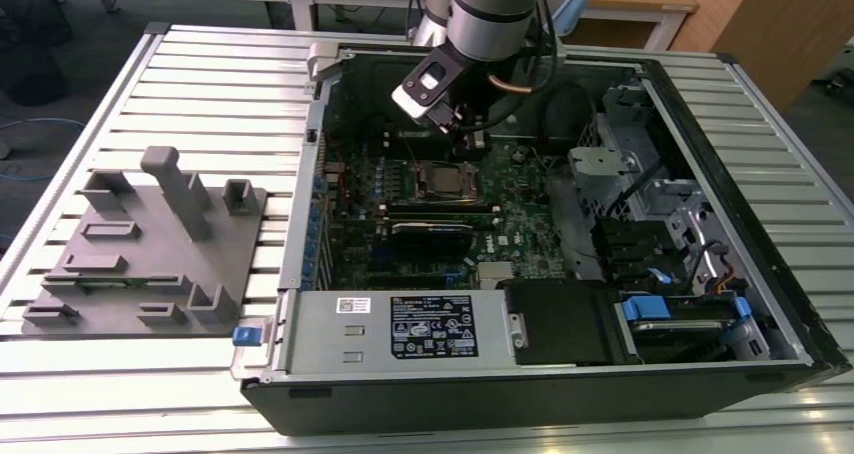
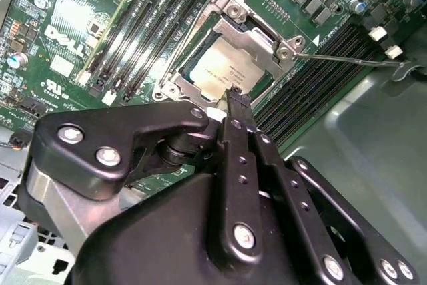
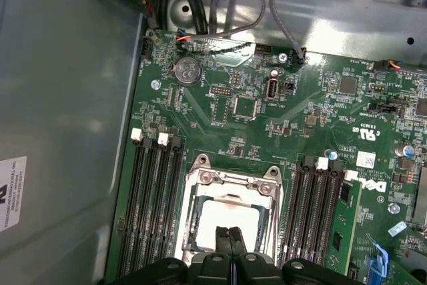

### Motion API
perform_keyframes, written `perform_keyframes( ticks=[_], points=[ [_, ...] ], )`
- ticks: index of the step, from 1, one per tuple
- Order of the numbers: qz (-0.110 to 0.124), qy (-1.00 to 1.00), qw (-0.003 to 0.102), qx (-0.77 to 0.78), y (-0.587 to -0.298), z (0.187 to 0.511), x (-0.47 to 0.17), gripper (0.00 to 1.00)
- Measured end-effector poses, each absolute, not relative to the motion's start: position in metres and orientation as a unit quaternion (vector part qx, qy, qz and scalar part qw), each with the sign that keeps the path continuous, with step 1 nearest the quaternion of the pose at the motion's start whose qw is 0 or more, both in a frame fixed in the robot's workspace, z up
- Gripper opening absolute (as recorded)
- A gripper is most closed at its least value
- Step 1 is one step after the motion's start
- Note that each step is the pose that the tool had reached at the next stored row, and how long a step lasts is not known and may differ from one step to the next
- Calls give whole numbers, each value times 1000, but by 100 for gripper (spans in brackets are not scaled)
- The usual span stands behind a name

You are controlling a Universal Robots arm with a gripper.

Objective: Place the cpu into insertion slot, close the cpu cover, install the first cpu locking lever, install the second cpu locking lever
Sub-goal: 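Close the cpu cover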

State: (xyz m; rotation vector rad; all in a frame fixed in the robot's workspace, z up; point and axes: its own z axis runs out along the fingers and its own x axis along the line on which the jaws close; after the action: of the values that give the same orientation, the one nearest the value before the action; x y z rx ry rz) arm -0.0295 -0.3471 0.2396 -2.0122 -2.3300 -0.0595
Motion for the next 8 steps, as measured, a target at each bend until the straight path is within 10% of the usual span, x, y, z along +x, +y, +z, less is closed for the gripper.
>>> perform_keyframes(
  ticks=[8],
  points=[
    [-19, -768, 32, -640, -347, 240, -30, 11]
  ],
)
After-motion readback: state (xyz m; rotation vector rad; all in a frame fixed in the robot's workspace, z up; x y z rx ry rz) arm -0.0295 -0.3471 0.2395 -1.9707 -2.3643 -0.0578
